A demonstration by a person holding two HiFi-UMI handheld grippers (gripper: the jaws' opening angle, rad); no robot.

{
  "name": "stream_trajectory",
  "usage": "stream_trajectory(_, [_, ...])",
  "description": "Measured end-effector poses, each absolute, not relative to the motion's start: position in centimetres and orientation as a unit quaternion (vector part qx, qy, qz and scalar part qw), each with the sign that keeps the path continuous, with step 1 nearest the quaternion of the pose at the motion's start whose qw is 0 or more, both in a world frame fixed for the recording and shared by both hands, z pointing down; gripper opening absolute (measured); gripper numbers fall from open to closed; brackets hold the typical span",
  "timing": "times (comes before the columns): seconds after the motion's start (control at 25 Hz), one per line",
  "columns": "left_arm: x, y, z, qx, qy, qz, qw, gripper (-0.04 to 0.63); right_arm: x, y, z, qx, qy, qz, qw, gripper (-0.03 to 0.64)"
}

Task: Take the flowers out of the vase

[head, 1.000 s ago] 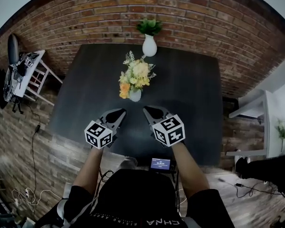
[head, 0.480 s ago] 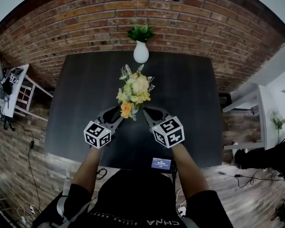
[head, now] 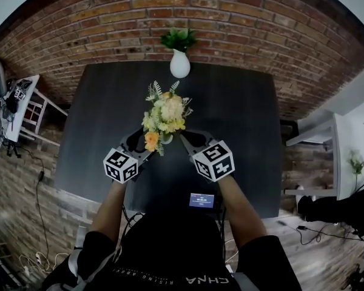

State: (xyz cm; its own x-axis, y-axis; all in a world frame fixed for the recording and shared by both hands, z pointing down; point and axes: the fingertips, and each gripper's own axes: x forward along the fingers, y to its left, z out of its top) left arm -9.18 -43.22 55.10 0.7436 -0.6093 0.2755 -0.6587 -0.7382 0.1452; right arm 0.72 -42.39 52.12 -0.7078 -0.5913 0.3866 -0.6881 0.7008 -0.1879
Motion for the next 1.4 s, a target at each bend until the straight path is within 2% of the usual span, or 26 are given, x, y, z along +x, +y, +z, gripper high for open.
stream_trajectory(0.24, [-8.1,-44.4,56.0,0.929,-0.329,0.136,0.105,0.316,0.9,-43.1,52.5,0.331,-0.918,0.168,0.14,0.008])
stream_trajectory(0.6, [-6.4,-45.9,56.5,0.937,-0.304,0.151,0.086,0.316,-1.2,-43.8,52.7,0.252,-0.945,0.135,0.158,0.241])
stream_trajectory(0.84, [-6.2,-46.5,56.7,0.938,-0.303,0.154,0.071,0.313,-2.4,-45.0,53.1,0.223,-0.951,0.098,0.19,0.242])
stream_trajectory(0.88, [-6.2,-46.5,56.7,0.938,-0.302,0.157,0.067,0.293,-2.7,-45.2,53.0,0.222,-0.952,0.094,0.19,0.242])
stream_trajectory(0.92, [-6.2,-46.5,56.7,0.938,-0.3,0.161,0.062,0.268,-2.9,-45.4,52.9,0.222,-0.953,0.09,0.188,0.242])
stream_trajectory(1.4, [-5.8,-46.3,57.0,0.933,-0.304,0.183,0.05,0.267,-4.9,-47.3,51.8,0.261,-0.953,0.092,0.124,0.239])
